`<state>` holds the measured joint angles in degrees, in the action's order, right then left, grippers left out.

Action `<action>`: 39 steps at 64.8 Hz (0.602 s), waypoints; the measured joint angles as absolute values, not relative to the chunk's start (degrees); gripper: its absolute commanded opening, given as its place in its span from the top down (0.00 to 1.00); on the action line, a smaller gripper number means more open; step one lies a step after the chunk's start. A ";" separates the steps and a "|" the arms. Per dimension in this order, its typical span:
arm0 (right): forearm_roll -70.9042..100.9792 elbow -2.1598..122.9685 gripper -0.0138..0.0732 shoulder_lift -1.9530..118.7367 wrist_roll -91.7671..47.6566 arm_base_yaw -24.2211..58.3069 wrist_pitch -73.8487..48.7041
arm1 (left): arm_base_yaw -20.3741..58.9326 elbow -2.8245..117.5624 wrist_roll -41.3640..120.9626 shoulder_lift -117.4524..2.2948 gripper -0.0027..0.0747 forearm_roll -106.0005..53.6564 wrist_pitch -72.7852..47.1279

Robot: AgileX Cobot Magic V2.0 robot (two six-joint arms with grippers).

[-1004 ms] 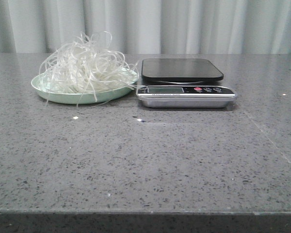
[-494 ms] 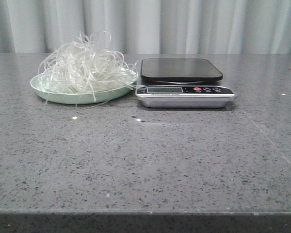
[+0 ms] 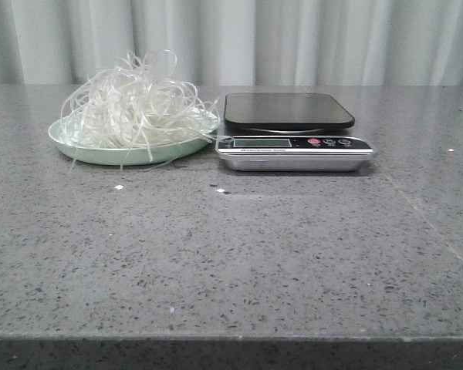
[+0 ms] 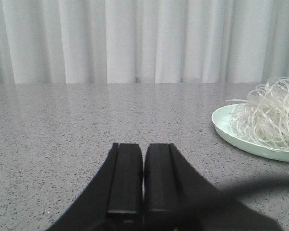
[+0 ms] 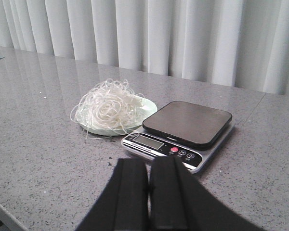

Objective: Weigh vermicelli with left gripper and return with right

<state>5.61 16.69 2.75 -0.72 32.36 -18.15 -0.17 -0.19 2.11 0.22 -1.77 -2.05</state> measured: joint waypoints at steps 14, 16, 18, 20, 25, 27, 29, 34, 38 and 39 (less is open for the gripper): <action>5.61 16.69 0.63 2.75 -0.72 32.36 -18.15 | -0.17 -0.19 2.11 0.22 0.79 -1.77 -2.05; 5.61 16.69 0.63 2.75 -0.72 32.36 -18.15 | -0.17 -0.19 2.11 0.22 0.79 -1.77 -2.05; 5.61 16.69 0.63 2.75 -0.72 32.36 -18.15 | -0.17 -0.19 2.11 0.22 0.79 -1.77 -2.05; 5.61 16.69 0.63 2.75 -0.72 32.36 -18.15 | -0.17 -0.19 2.11 0.22 0.79 -1.77 -2.05; 5.61 16.51 0.63 2.75 -0.72 32.36 -18.15 | -0.17 -0.19 2.11 0.22 0.79 -1.77 -2.05; 5.61 16.27 0.63 2.75 -0.72 32.36 -17.56 | -0.17 -0.19 2.11 0.22 0.79 -1.77 -2.05; 5.61 15.93 0.63 2.75 -0.72 32.27 -17.29 | -0.17 -0.19 2.11 0.22 0.79 -1.77 -2.05; 5.10 14.44 0.63 2.75 -0.72 30.68 -15.61 | -0.17 -0.19 2.11 0.22 0.79 -1.77 -2.05; 4.07 13.15 0.63 2.75 -0.72 27.56 -14.22 | -0.17 -0.19 2.11 0.22 0.79 -1.77 -2.05; 3.91 12.98 0.63 2.75 -0.72 27.56 -14.03 | -0.17 -0.19 2.11 0.22 0.79 -1.77 -2.05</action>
